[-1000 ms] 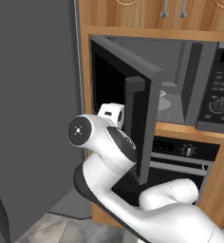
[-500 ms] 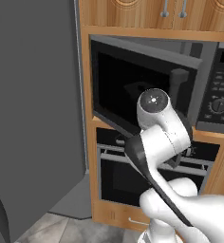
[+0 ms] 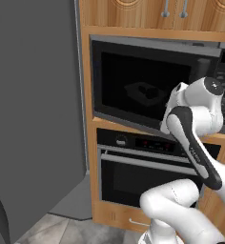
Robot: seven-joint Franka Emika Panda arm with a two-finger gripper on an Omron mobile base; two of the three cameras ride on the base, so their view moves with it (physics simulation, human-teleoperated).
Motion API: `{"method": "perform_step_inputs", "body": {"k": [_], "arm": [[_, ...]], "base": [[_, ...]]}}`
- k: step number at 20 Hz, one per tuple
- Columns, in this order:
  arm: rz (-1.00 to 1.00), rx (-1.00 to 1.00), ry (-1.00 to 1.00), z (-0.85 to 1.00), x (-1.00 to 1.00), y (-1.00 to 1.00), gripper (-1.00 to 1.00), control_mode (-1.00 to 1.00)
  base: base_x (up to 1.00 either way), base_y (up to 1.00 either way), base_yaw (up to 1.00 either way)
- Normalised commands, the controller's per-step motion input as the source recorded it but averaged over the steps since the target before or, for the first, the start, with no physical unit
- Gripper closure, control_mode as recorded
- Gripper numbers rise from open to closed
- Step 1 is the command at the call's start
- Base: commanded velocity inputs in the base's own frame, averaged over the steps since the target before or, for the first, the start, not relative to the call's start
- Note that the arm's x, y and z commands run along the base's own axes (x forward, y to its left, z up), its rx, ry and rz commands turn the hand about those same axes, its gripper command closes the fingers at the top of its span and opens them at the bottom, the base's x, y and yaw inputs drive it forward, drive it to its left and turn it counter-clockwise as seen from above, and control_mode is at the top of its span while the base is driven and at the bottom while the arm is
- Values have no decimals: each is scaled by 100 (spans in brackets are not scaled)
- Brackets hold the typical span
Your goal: Place the tupperware containing the chicken drumstick and potato meal in the microwave. Close the microwave door and press the start button to reheat the meal.
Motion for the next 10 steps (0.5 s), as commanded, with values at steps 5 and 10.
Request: {"method": "perform_step_inputs", "body": {"k": [5, 10], "arm": [[36, 12, 0, 0, 100, -18, -100, -100], [11, -5, 0, 0, 100, 3, -100, -100]], "base": [[0, 0, 0], [0, 0, 0]]}}
